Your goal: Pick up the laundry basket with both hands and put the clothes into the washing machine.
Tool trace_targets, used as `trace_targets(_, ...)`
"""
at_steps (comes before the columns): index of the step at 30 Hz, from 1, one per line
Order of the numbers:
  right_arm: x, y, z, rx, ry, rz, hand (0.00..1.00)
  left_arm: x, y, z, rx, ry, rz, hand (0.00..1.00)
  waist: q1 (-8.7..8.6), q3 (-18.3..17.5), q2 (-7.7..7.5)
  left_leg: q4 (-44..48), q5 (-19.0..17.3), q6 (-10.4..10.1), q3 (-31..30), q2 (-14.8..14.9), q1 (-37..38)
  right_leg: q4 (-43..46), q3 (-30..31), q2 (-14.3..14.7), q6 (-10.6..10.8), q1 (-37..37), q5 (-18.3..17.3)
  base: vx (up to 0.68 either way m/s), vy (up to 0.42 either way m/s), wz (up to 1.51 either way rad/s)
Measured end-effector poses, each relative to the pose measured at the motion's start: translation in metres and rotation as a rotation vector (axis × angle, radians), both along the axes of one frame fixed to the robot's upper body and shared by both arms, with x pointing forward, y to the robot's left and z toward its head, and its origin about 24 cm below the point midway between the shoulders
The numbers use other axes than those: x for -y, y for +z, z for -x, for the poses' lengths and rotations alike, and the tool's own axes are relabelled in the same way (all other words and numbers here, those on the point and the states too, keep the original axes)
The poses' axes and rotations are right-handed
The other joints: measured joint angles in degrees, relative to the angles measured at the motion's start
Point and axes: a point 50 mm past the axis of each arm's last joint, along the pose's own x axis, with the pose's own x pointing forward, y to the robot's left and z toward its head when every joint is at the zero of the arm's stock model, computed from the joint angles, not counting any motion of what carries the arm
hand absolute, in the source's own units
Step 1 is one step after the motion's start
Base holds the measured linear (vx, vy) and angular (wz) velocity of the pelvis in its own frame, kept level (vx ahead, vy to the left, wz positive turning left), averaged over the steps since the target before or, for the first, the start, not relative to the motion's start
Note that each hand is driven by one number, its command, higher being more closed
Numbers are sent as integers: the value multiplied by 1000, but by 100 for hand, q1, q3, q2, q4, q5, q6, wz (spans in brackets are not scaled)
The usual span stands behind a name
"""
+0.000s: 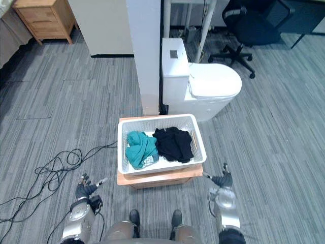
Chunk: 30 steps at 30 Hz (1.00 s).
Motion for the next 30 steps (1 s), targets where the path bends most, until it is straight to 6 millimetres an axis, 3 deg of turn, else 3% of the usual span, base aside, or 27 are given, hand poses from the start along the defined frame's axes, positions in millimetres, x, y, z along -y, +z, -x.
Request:
trace_targets(3,-7,20,-28,58,0,-4,0,2,19,-29,56,2,-21,0,5,313,-52,0,95,8,30,-14,-238,5,65,-4,8,-274,145,-188,-1,-14)
trace_targets(6,-4,55,-59,150,-20,5,0,-1,44,-59,126,17,-45,0,-30,678,-105,3,197,38,23,-68,-449,19,101,-43,25,-511,298,-140,16,-7)
trace_targets(11,-3,110,-102,248,-29,1,0,3,87,-103,211,-22,-109,0,-138,902,-149,16,339,124,-3,-141,-802,37,127,-110,65,-867,460,-65,22,2)
trace_targets(16,-15,138,-118,310,-11,-47,0,15,120,-125,296,-47,-125,0,-152,1050,-162,102,364,159,-98,-181,-1042,29,88,-148,68,-1011,482,21,19,8)
trace_targets(20,-18,149,-122,332,-16,-39,0,17,128,-129,322,-56,-131,0,-170,1178,-211,120,363,160,-142,-194,-1072,32,85,-154,67,-1028,483,17,5,2)
trace_targets(22,-20,151,-126,315,7,-18,0,16,129,-129,325,-53,-137,0,-263,1182,-209,144,363,161,-194,-198,-1134,32,54,-156,67,-1054,482,11,1,8)
trace_targets(30,-10,143,-126,244,24,59,0,28,144,-137,367,-108,-171,0,-273,1247,-200,262,363,161,-382,-198,-1295,39,-95,-157,57,-1077,486,-19,0,10)
